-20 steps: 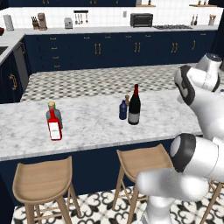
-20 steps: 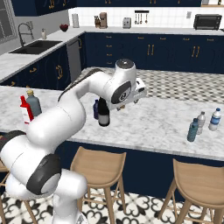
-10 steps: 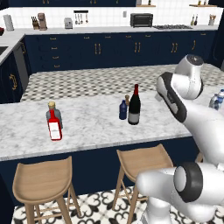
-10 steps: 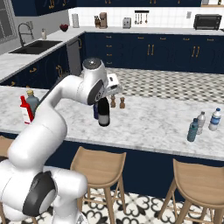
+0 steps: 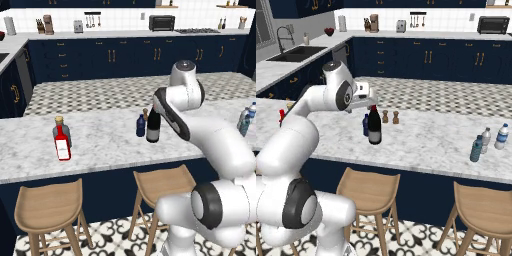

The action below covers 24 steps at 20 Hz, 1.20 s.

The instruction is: Move the plastic bottles in the middle to the plastics group, and the glass bottles in the middle to the glass group.

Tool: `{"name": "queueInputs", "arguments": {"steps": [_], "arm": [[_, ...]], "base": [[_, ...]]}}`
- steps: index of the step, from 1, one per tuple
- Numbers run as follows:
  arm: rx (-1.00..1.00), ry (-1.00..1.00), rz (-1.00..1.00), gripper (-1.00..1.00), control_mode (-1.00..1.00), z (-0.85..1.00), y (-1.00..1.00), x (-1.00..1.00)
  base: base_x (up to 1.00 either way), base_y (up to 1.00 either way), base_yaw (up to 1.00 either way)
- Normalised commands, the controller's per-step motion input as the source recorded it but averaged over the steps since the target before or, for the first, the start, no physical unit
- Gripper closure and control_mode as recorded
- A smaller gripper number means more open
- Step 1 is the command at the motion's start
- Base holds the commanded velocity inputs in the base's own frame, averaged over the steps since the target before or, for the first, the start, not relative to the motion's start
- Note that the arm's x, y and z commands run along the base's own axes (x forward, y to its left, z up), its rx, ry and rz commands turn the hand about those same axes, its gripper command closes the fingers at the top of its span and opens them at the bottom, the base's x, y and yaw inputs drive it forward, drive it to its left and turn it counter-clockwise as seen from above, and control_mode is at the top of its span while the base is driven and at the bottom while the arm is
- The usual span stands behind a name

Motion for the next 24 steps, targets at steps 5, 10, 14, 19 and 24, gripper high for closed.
{"name": "queueInputs", "arguments": {"steps": [5,10,14,19,24], "arm": [[0.15,0.07,-0.02,-1.0,-1.0,-0.11,-0.01,0.47],[0.17,-0.01,0.0,-1.0,-1.0,-0.21,0.0,0.14],[0.0,-0.03,0.0,-1.0,-1.0,-0.17,0.0,0.23],[0.0,0.0,0.0,-1.0,-1.0,-0.01,0.01,0.57],[0.0,-0.08,0.0,-1.0,-1.0,-0.03,0.0,0.29]], "base": [[0.0,0.0,0.0],[0.0,0.0,0.0],[0.0,0.0,0.0],[0.0,0.0,0.0],[0.0,0.0,0.0]]}}
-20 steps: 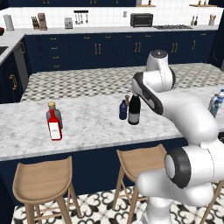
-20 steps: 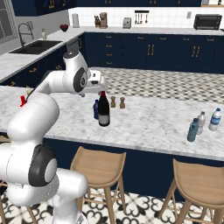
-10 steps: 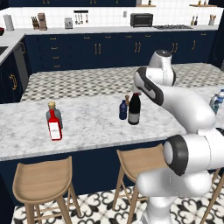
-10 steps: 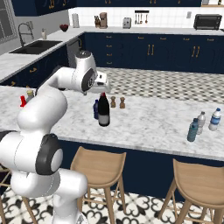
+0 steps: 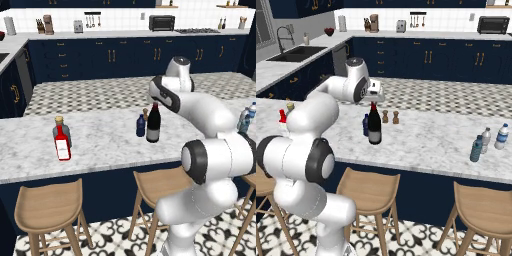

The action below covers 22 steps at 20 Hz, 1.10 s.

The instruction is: Move the plastic bottles in the middle to the plastics group, and the glass bottles in the middle to the glass group.

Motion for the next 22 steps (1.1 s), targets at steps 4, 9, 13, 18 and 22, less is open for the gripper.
{"name": "queueInputs", "arguments": {"steps": [4,9,13,18,22], "arm": [[0.0,-0.08,0.0,-1.0,-1.0,-0.13,0.04,0.19],[0.01,-0.02,0.0,-1.0,-1.0,-0.25,0.08,0.36],[0.0,0.0,0.0,-1.0,-1.0,-0.22,0.01,0.18],[0.0,0.0,0.0,-1.0,-1.0,-0.03,0.0,0.2],[0.0,0.0,0.0,-1.0,-1.0,-0.04,0.0,0.24]], "base": [[0.0,0.0,0.0],[0.0,0.0,0.0],[0.0,0.0,0.0],[0.0,0.0,0.0],[0.0,0.0,0.0]]}}
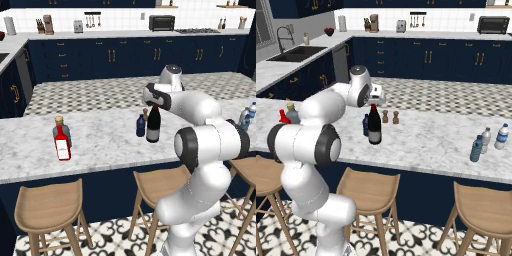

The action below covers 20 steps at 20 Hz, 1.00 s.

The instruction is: Move the plastic bottles in the middle to the plastics group, and the glass bottles in the middle to the glass group.

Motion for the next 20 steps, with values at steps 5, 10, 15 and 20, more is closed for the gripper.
{"name": "queueInputs", "arguments": {"steps": [5,10,15,20], "arm": [[0.0,0.0,0.0,-1.0,-1.0,-0.11,-0.04,0.23],[0.0,0.0,0.0,-1.0,-1.0,-0.19,-0.05,0.19],[0.0,0.0,0.0,-1.0,-1.0,-0.25,0.0,0.14],[0.0,0.0,0.0,-1.0,-1.0,-0.09,0.0,0.14]], "base": [[0.0,0.0,0.0],[0.0,0.0,0.0],[0.0,0.0,0.0],[0.0,0.0,0.0]]}}
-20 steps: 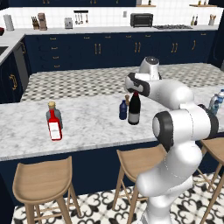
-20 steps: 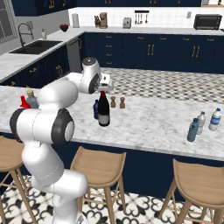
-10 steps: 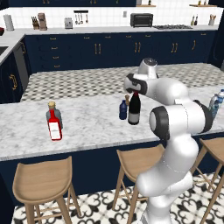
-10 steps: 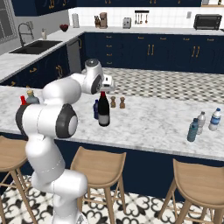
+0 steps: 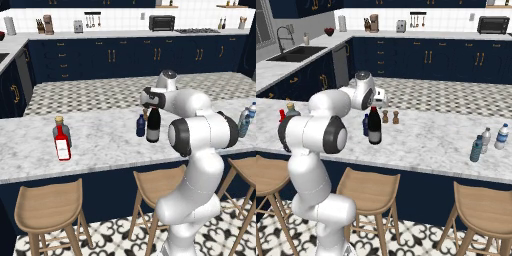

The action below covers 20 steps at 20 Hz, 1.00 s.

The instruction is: Move the plastic bottles in the middle to the plastics group, and the glass bottles in the middle to the glass group.

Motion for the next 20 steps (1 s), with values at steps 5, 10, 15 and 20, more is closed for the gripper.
{"name": "queueInputs", "arguments": {"steps": [5,10,15,20], "arm": [[0.0,0.0,0.0,-1.0,-1.0,-0.01,-0.04,0.14],[0.0,0.0,-0.01,-1.0,-1.0,0.0,-0.06,0.02],[0.0,0.0,0.0,-1.0,-1.0,0.0,-0.02,0.0],[0.02,-0.01,0.0,-1.0,-1.0,-0.11,0.0,0.0]], "base": [[0.0,0.0,0.0],[0.0,0.0,0.0],[0.0,0.0,0.0],[0.0,0.0,0.0]]}}
